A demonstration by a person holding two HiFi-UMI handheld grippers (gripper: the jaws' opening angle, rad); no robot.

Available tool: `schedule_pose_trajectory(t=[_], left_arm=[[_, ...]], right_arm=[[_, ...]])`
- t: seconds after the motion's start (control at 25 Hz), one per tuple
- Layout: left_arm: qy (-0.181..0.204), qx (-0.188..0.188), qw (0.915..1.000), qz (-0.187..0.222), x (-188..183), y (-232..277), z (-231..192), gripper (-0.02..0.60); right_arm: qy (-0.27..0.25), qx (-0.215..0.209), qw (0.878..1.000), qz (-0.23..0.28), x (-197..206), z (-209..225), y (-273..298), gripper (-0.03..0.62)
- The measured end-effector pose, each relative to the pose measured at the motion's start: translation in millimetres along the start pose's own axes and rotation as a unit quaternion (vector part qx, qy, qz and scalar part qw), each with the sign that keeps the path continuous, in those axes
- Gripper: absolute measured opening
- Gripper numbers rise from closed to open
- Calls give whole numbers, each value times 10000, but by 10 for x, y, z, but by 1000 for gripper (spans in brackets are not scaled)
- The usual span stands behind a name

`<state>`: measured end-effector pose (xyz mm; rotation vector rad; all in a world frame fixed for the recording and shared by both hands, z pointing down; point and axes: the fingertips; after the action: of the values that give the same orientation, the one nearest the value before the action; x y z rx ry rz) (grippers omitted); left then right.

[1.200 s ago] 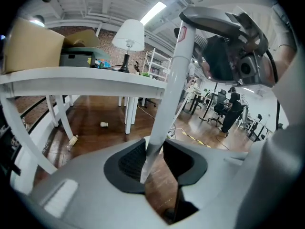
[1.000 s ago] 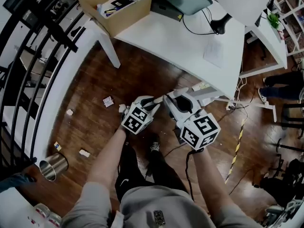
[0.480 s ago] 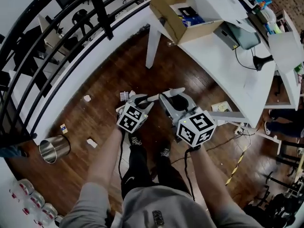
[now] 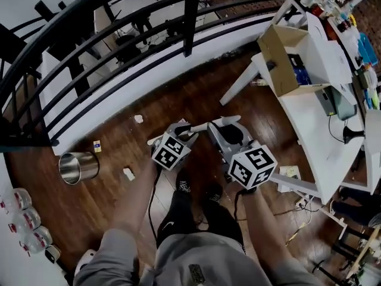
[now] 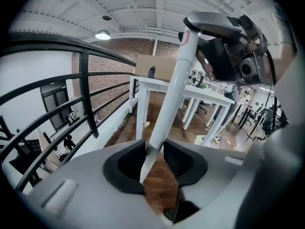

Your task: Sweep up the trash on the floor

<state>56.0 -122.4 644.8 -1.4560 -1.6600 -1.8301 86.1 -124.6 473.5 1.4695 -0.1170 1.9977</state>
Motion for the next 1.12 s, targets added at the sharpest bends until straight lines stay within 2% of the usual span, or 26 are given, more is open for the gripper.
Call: schedule_pose_trajectory(t=[0.28, 0.56, 0.68, 0.88, 1.12], left_arm=[[-8, -78, 9999, 86, -484, 194, 189, 123], [-240, -286, 9989, 294, -1185, 718, 567, 118], [-379, -348, 9979, 395, -1389, 939, 713, 117], [-729, -602, 9939, 571, -1445, 1273, 666, 114], [-1313, -1018, 9833, 746, -1131, 1516, 273, 114]], right_arm=[[-141, -164, 9997, 135, -396, 293, -238, 101], [-503, -486, 9970, 321, -947, 880, -632, 101], [-657, -590, 9957, 285, -1066, 1073, -744, 103], [-925, -755, 9928, 93, -1014, 1281, -610, 103], [-1176, -1032, 9873, -273, -688, 1375, -117, 103]])
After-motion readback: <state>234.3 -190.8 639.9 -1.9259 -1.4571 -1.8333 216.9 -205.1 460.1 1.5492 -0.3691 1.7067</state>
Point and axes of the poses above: the fingertips, and each gripper's own axes: y forward along the fingers, z to its right, x out of its underside, and after that the axes turned 2 degrees about z, right-handed
